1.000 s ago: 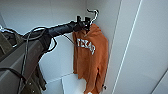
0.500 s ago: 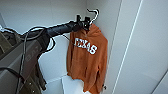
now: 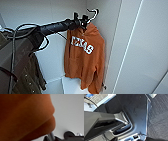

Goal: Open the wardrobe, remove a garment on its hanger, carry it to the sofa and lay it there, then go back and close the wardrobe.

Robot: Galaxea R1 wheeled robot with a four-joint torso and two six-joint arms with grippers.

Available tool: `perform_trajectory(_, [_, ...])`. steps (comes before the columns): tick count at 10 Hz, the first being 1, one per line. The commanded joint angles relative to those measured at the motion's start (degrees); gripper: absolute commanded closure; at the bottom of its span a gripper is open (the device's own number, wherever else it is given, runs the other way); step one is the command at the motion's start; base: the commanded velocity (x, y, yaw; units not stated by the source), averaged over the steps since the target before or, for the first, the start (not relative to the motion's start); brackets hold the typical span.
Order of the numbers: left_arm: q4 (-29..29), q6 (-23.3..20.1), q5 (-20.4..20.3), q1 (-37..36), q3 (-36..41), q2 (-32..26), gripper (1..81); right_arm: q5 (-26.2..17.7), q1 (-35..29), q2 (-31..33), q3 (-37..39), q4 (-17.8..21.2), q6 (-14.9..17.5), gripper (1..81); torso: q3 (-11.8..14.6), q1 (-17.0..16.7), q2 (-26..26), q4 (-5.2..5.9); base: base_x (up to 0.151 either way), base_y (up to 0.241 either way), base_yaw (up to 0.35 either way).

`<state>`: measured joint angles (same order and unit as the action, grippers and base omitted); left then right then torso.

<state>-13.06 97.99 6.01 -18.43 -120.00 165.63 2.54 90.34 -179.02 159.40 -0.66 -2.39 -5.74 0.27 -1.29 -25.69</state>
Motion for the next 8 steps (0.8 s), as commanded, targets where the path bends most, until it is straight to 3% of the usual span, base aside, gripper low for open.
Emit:
perform_trajectory(1, [-4.3, -2.2, -2.9, -14.9, 1.3, -0.7, 81.1, -3.4, -2.0, -0.2, -0.4, 0.4, 0.0, 1.0, 0.0, 0.0, 0.0, 0.0, 0.0, 0.0, 0.0])
perform_trajectory(8, [-6.7, -2.1, -3.2, -17.5, 7.0, -6.1, 81.1, -3.4, -2.0, -0.1, -0.6, 0.5, -0.1, 1.0, 0.0, 0.0, 0.0, 0.0, 0.0, 0.0, 0.0])
